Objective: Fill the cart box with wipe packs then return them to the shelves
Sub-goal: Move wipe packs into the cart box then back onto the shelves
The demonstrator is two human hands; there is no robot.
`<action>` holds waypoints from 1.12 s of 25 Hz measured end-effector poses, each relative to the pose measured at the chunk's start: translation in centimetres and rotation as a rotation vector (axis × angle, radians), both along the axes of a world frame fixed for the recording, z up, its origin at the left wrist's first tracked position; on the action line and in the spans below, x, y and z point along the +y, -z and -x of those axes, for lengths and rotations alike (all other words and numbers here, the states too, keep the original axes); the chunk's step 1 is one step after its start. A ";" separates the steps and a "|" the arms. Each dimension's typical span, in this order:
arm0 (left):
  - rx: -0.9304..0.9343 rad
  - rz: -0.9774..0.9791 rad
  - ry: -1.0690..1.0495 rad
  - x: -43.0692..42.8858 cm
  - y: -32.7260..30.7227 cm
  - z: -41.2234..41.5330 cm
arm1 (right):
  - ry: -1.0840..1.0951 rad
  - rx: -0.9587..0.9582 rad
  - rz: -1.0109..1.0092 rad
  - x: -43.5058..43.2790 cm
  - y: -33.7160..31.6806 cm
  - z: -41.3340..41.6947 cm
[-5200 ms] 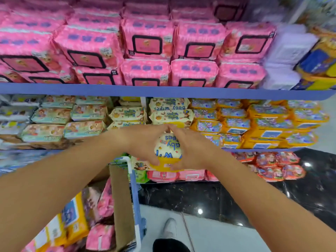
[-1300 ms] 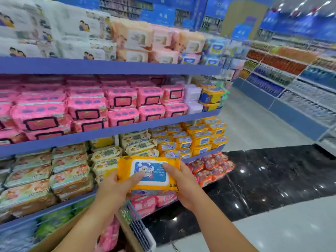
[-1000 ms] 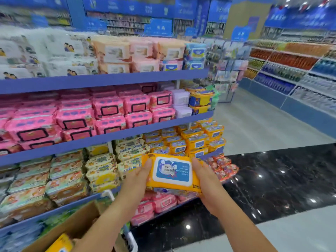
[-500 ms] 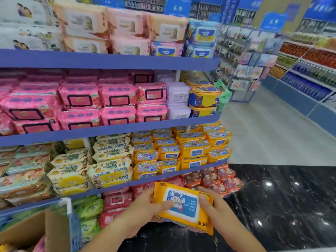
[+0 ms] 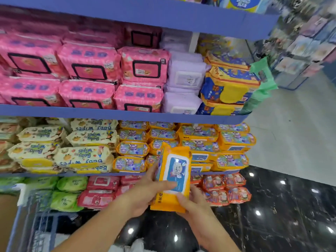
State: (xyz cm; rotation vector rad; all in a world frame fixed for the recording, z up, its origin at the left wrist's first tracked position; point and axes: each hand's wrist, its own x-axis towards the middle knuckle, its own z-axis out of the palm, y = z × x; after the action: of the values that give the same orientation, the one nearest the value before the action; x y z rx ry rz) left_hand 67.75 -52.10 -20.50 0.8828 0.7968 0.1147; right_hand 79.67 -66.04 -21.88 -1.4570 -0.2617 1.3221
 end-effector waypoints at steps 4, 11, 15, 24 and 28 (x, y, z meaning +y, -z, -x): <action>0.157 -0.211 -0.003 3.7 0.3 -3.1 | -0.255 -0.333 0.055 2.1 1.3 -6.7; 0.523 -0.652 0.348 9.5 6.8 -9.3 | -0.342 -0.807 -0.082 8.9 9.6 -15.9; 0.398 -0.437 0.323 10.4 10.8 -9.9 | -0.285 -0.566 -0.120 8.8 14.6 -16.6; 0.435 -1.721 0.728 11.0 19.4 -9.3 | -0.466 -1.540 -0.261 10.2 24.7 -14.4; 0.512 -1.857 0.605 13.3 22.0 -10.5 | -0.383 -1.783 -0.177 13.6 26.1 -14.9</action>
State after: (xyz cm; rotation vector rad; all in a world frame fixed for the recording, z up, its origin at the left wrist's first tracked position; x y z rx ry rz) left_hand 78.22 -38.75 -42.48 2.9604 0.6998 0.0669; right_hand 94.55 -52.39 -47.95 -2.0785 -1.7703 -0.1473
